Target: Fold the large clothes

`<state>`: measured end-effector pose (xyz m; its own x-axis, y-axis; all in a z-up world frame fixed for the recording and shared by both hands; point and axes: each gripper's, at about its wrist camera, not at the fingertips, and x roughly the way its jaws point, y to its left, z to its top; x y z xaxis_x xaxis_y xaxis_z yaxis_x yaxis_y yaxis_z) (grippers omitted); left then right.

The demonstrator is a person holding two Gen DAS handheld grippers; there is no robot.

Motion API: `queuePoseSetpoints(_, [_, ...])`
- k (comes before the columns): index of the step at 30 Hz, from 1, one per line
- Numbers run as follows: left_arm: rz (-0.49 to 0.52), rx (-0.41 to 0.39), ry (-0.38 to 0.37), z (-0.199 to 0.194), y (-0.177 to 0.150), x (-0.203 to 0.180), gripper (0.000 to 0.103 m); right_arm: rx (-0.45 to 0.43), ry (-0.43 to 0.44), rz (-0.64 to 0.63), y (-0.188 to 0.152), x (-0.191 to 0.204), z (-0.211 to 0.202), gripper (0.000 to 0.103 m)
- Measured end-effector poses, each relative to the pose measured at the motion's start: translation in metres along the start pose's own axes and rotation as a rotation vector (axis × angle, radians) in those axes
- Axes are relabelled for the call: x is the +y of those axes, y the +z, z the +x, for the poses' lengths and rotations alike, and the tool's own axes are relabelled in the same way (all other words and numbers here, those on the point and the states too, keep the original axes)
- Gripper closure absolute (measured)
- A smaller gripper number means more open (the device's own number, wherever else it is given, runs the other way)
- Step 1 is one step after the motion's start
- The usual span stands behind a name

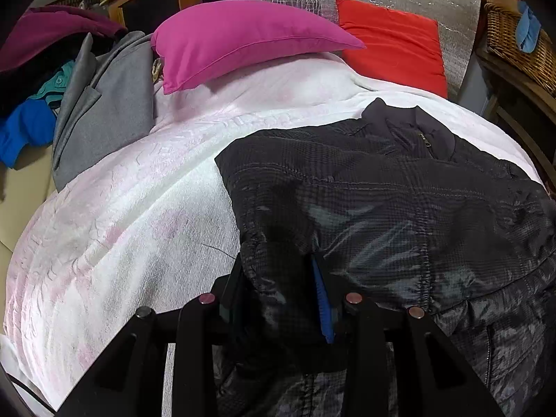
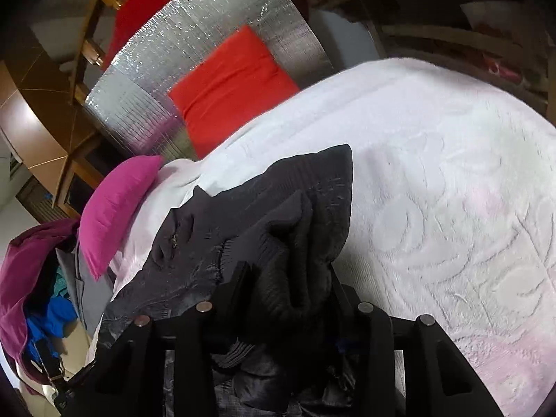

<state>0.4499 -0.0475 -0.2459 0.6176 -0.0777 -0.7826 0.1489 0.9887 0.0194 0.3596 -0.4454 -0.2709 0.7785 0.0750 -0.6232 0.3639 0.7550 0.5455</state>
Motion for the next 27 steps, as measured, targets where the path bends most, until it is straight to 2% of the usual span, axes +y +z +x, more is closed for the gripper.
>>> queuePoseSetpoints(2, [0.003,-0.001,0.003,0.000,-0.001,0.000,0.067,0.063,-0.050,0.013,-0.003,-0.007,0.014,0.059])
queuePoseSetpoints(3, [0.005,-0.001,0.004,0.000,-0.001,-0.001,0.067,0.115,-0.058,0.043,-0.005,-0.015,0.024,0.055])
queuePoseSetpoints(4, [0.007,-0.002,0.005,0.000,-0.001,-0.001,0.067,0.123,-0.044,0.081,-0.006,-0.022,0.026,0.053])
queuePoseSetpoints(7, [0.005,-0.001,0.008,0.001,-0.001,-0.001,0.067,0.122,-0.026,0.123,0.000,-0.026,0.020,0.047])
queuePoseSetpoints(8, [0.005,0.000,0.009,0.001,-0.001,-0.001,0.067,0.114,-0.031,0.118,0.001,-0.024,0.017,0.042])
queuePoseSetpoints(14, [0.017,-0.002,0.018,0.001,-0.002,-0.003,0.066,0.086,-0.039,0.090,0.005,-0.017,0.006,0.032])
queuePoseSetpoints(17, [0.019,0.001,0.019,0.001,-0.002,-0.003,0.064,0.062,-0.039,0.124,0.006,-0.025,0.001,0.032])
queuePoseSetpoints(19, [0.019,0.009,0.016,0.002,-0.003,-0.002,0.057,0.042,-0.038,0.145,0.006,-0.029,-0.001,0.032])
queuePoseSetpoints(21, [0.014,0.028,0.004,0.005,-0.003,-0.002,0.045,0.050,-0.044,0.145,0.006,-0.030,0.002,0.032])
queuePoseSetpoints(24, [0.013,0.046,-0.008,0.008,-0.005,-0.002,0.045,0.069,-0.042,0.120,0.002,-0.028,0.010,0.032])
queuePoseSetpoints(25, [0.017,0.042,-0.007,0.008,-0.005,-0.003,0.045,0.077,-0.049,0.098,0.001,-0.025,0.014,0.035])
queuePoseSetpoints(26, [0.018,0.038,-0.008,0.007,-0.006,-0.003,0.045,0.079,-0.065,0.069,0.000,-0.021,0.016,0.045])
queuePoseSetpoints(27, [0.012,0.033,-0.010,0.006,-0.005,-0.002,0.045,0.079,-0.068,0.052,-0.002,-0.019,0.017,0.050])
